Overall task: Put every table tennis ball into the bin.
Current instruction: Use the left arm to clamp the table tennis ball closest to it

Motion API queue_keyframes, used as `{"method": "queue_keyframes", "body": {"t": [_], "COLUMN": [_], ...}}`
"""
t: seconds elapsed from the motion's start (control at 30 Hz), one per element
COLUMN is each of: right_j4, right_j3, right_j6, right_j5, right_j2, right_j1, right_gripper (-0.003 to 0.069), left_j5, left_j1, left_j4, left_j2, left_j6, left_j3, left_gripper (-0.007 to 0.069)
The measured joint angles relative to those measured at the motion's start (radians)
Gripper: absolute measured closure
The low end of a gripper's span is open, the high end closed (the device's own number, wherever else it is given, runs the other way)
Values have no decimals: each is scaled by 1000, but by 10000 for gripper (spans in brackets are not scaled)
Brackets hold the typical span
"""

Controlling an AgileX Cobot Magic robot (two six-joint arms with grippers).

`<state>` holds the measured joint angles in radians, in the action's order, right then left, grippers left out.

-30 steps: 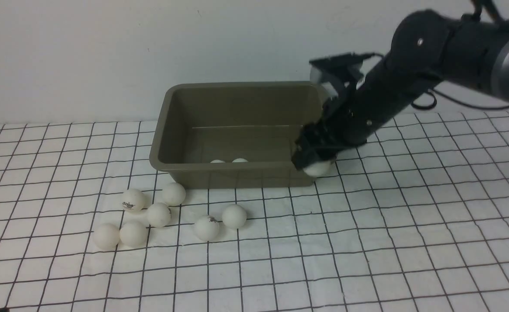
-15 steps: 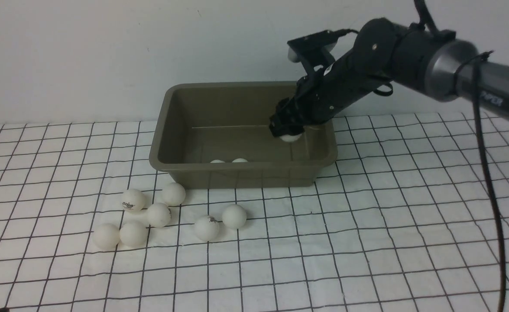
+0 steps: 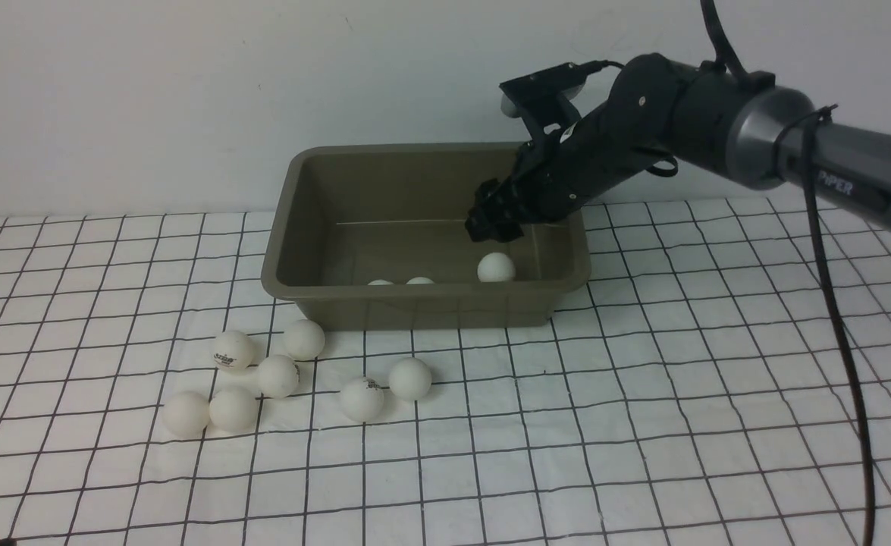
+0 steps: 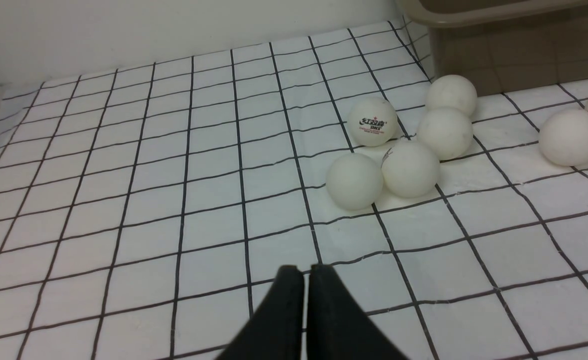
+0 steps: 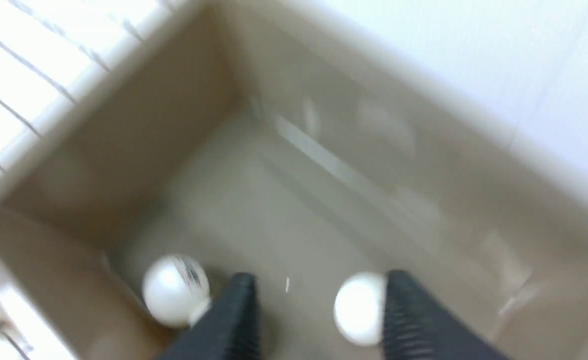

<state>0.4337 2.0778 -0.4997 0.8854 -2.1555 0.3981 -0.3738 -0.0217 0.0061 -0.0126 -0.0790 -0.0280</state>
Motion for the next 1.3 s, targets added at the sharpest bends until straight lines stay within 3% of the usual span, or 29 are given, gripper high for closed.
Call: {"method": "queue_keyframes", "body": {"t": [0.1, 0.23, 0.37, 0.7, 0.97, 1.3], "right_j4": [-40, -94, -135, -157, -164, -181], "right_j3": [78, 119, 127, 128, 128, 95], "right_j6": [-15, -18, -18, -8, 22, 32], "right_j5": [53, 113, 188, 369, 392, 395], "right_j2": [60, 129, 184, 310, 456, 672], "right_j1": [0, 0, -2, -25, -64, -85], "right_gripper": [486, 601, 655, 673, 673, 673], "left_j5": [0, 0, 3, 76, 131, 236], "left_j1": [0, 0, 0, 0, 0, 0], "left_j4": [0, 0, -22, -282, -538, -700], "left_j2": [0, 0, 0, 0, 0, 0], "left_j6": [0, 0, 10, 116, 139, 135], "left_j3": [0, 0, 0, 0, 0, 0], "left_gripper": [629, 629, 629, 629, 629, 629]}}
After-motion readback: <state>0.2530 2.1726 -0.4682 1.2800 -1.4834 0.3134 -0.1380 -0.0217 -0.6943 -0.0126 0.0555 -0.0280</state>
